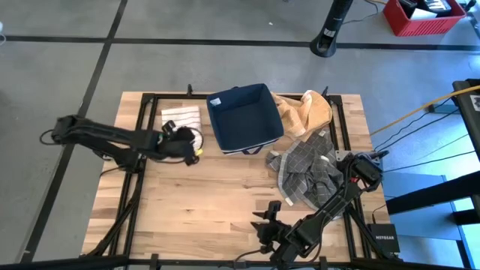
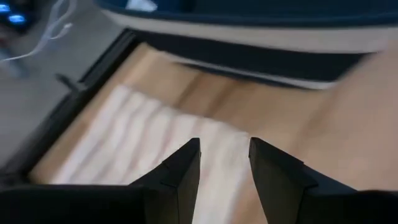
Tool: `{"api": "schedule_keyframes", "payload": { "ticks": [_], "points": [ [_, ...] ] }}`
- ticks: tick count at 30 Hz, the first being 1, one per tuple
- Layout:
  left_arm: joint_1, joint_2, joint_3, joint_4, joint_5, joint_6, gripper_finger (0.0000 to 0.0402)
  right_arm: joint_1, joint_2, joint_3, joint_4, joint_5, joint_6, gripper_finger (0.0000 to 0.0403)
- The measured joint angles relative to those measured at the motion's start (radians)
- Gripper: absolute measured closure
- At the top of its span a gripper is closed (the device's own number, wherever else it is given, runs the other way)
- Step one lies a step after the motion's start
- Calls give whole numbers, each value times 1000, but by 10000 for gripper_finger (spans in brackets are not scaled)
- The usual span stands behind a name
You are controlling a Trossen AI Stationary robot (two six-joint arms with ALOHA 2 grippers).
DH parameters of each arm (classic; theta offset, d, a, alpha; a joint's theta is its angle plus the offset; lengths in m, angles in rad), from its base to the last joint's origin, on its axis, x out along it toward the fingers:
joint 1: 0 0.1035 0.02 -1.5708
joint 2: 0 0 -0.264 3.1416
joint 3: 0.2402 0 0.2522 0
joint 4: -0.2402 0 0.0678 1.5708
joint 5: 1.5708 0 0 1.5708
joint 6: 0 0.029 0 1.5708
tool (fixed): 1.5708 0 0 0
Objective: Fold towel
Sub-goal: Fold the black towel
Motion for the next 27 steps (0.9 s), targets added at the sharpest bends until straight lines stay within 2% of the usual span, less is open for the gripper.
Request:
{"api": "schedule_keyframes", "payload": {
  "ticks": [3, 8, 12, 15, 20, 23, 27],
  "points": [
    [-81, -26, 0, 0, 2, -77, 270, 0, -7, 43, -84, 3, 9, 230],
    [-191, -19, 0, 24, 2, -143, 270, -9, -88, 154, -459, -35, 117, 230],
    [-242, -18, 0, 55, 22, -97, 270, -30, -182, 164, -769, -159, 314, 230],
    [-266, -18, 0, 68, 76, -87, 270, -50, -236, 146, -913, -249, 470, 230],
    [-280, -18, 0, 111, 174, -66, 270, -95, -297, 18, -868, -452, 546, 230],
    [-280, -18, 0, 122, 185, -69, 270, -114, -300, -91, -726, -560, 486, 230],
    [-280, -18, 0, 128, 195, -69, 270, -120, -299, -228, -505, -634, 377, 230]
  ]
}}
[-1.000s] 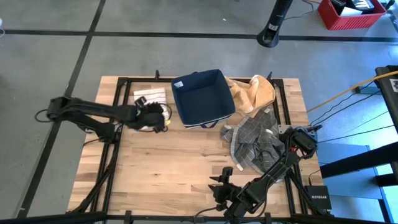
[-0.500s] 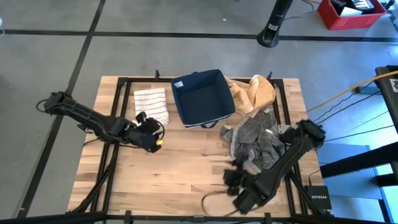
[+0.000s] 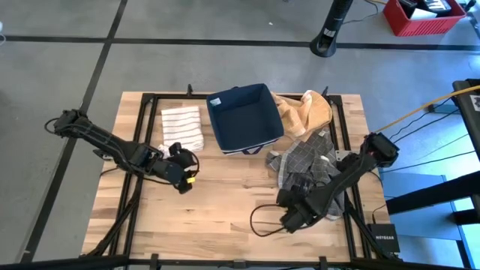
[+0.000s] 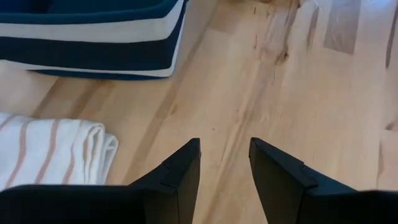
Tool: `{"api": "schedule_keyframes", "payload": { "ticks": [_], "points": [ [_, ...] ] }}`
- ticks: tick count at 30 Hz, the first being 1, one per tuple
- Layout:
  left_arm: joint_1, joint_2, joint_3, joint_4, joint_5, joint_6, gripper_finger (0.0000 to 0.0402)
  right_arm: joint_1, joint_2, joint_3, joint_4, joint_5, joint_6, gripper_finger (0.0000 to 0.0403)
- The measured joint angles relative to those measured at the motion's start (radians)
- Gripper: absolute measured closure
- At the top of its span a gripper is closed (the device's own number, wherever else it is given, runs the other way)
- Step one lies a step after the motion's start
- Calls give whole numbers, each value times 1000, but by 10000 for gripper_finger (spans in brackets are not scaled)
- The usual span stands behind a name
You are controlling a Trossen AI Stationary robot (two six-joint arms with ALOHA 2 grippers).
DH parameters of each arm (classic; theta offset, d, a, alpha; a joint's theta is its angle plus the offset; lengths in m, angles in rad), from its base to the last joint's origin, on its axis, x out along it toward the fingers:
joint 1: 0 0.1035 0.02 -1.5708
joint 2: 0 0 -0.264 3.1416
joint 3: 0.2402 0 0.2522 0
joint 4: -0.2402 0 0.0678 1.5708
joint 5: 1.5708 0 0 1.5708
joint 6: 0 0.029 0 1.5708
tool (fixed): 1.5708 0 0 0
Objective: Fold towel
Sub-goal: Fold the black towel
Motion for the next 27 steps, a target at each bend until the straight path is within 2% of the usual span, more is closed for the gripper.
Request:
{"api": "schedule_keyframes", "payload": {
  "ticks": [7, 12, 20, 23, 27],
  "points": [
    [7, 0, 0, 0, 0, 10, 270, 3, 0, -128, 92, -25, -79, 230],
    [10, 0, 0, -2, -3, 11, 270, 3, 0, -207, 270, -63, -151, 230],
    [10, 0, 0, -3, -31, 12, 270, 3, -1, -272, 329, -70, -116, 234],
    [10, 0, 0, 2, -35, 35, 270, 2, -1, -273, 339, -99, -128, 264],
    [10, 0, 0, 2, -35, 33, 270, 2, 1, -276, 382, -124, -148, 350]
  ]
}}
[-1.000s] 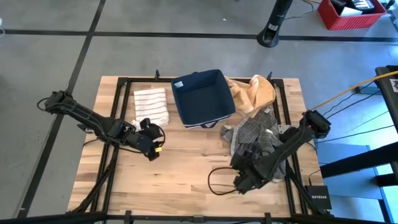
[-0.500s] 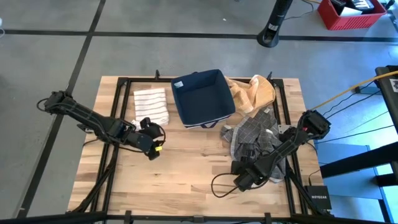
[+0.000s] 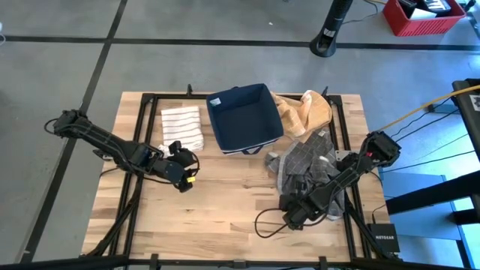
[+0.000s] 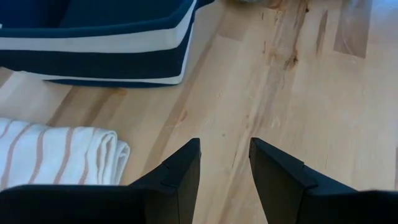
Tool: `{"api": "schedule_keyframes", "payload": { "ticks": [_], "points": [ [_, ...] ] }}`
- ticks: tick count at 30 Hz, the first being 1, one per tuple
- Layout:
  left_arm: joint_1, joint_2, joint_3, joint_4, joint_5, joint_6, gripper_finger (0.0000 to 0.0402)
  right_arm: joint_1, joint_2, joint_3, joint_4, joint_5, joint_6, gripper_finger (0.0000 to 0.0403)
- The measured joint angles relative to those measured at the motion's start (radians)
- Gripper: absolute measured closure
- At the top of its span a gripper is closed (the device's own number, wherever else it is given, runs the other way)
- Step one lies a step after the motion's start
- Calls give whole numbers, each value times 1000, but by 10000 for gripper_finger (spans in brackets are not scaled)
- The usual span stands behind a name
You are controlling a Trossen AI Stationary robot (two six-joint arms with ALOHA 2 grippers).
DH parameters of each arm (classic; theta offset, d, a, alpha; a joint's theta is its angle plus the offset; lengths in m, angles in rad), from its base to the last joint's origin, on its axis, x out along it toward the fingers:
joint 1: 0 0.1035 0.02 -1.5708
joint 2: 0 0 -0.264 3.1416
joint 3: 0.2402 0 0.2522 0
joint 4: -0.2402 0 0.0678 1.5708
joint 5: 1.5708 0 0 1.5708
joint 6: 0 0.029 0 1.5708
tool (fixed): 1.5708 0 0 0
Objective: Fold towel
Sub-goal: Fold the black towel
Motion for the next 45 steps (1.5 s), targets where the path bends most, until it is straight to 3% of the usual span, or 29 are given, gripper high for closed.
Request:
{"api": "schedule_keyframes", "payload": {
  "ticks": [2, 7, 17, 27, 34, 45],
  "points": [
    [0, 0, 0, 0, 0, 1, 270, 1, 0, 2, 24, 2, -3, 386],
    [0, 0, 0, 20, 0, 5, 270, 1, 11, 119, -33, 40, -25, 387],
    [-12, 0, 0, 134, 2, 91, 270, 15, 3, 643, -399, 330, -265, 397],
    [-22, 6, 0, 225, 7, 101, 270, 14, 2, 1057, -580, 371, -395, 398],
    [-21, 101, 0, 428, 81, 223, 270, 14, 1, 1153, -604, 359, -402, 399],
    [0, 384, 0, 937, 115, 513, 270, 15, 16, 1153, -523, 231, -393, 400]
  ]
}}
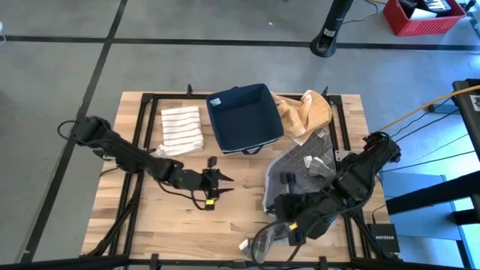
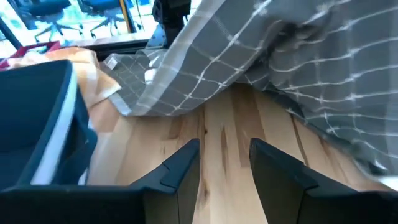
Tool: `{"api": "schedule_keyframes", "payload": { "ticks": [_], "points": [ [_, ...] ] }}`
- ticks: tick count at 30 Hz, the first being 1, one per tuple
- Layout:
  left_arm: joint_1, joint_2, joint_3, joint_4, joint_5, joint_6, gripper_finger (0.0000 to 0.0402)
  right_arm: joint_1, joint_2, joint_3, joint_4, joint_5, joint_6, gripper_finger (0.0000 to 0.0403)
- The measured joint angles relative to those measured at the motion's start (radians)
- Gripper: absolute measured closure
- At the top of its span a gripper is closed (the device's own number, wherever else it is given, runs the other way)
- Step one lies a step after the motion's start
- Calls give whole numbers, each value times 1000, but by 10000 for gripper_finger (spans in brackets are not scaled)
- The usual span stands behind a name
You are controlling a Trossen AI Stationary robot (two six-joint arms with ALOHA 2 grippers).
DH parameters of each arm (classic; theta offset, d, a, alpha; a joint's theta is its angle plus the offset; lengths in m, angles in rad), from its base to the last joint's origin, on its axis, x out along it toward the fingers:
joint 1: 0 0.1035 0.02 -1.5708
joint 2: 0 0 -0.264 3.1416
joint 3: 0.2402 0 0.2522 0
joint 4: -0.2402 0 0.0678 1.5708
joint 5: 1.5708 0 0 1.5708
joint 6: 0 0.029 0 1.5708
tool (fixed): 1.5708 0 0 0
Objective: Fold towel
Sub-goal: Fold the black towel
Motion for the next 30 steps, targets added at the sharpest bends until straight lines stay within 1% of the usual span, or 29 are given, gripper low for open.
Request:
{"api": "schedule_keyframes", "payload": {
  "ticks": [3, 7, 10, 14, 17, 21, 26, 30],
  "points": [
    [7, 76, 0, 102, 1, 33, 270, 13, 11, -10, 73, -51, 2, 399],
    [11, 159, 1, 185, 53, 82, 270, 40, 49, -10, 174, -105, 6, 399],
    [12, 195, 34, 189, 59, 124, 270, 60, 82, -10, 220, -136, 6, 400],
    [7, 210, 101, 191, 59, 157, 270, 87, 119, -10, 234, -142, 37, 400],
    [7, 209, 133, 191, 104, 179, 267, 99, 144, -10, 246, -142, 74, 400],
    [6, 212, 162, 164, 162, 209, 239, 114, 166, -10, 279, -136, 119, 400],
    [18, 256, 194, 152, 169, 288, 192, 133, 192, -10, 335, -118, 166, 400],
    [29, 293, 241, 159, 178, 341, 176, 156, 220, -10, 362, -109, 220, 400]
  ]
}}
